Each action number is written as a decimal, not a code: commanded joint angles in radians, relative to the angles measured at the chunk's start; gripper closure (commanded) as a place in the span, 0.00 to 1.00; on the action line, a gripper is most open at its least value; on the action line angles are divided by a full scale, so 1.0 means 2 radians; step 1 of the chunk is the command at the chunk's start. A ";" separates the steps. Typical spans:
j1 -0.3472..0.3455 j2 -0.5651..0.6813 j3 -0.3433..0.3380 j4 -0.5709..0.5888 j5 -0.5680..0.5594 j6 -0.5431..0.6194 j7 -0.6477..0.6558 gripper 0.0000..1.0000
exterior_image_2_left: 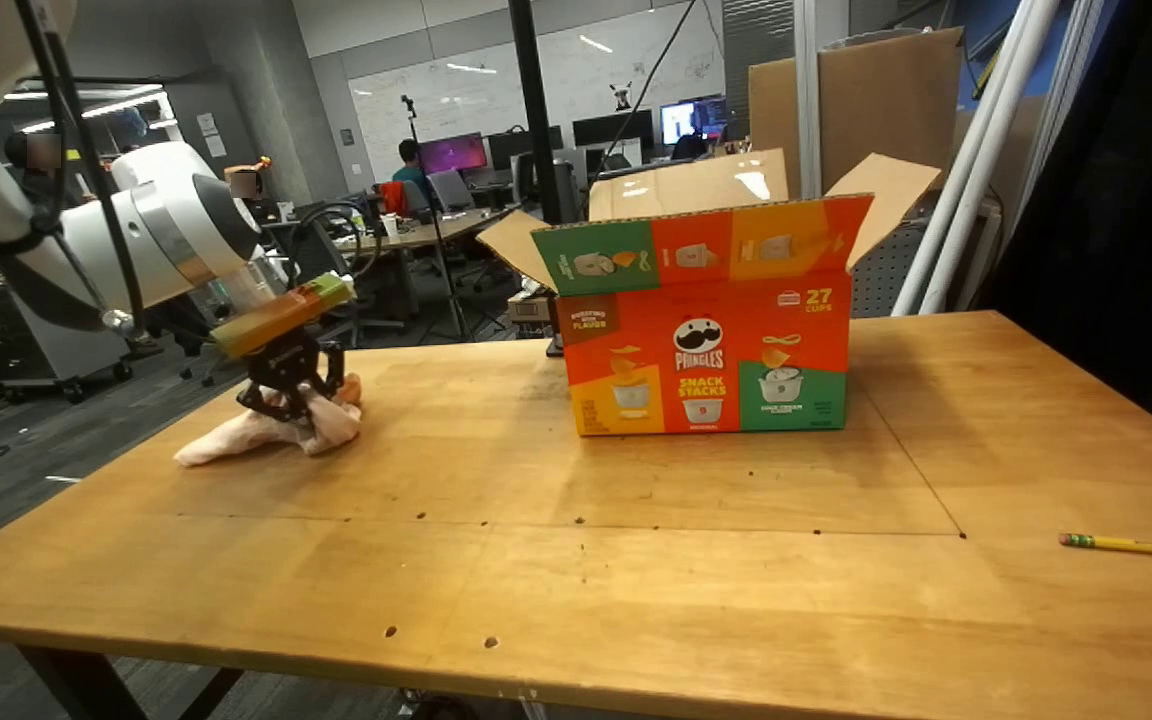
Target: Pick up the clothes from the table and put them in the box.
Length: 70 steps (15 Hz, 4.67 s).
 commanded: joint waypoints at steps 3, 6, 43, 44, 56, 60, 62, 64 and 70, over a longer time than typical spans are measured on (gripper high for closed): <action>0.011 -0.029 -0.005 -0.002 -0.036 -0.010 0.038 0.98; 0.013 -0.053 -0.004 0.002 -0.044 -0.022 0.054 0.96; -0.116 -0.227 -0.077 0.142 -0.043 -0.072 0.100 0.96; -0.123 -0.226 -0.084 0.144 -0.043 -0.071 0.100 0.96; -0.184 -0.205 -0.148 0.137 -0.044 -0.068 0.106 0.96; -0.191 -0.195 -0.157 0.114 -0.041 -0.069 0.104 0.96; -0.193 -0.192 -0.160 0.103 -0.039 -0.071 0.102 0.96; -0.193 -0.189 -0.162 0.096 -0.035 -0.077 0.100 0.96; -0.193 -0.184 -0.161 0.084 -0.045 -0.089 0.109 0.61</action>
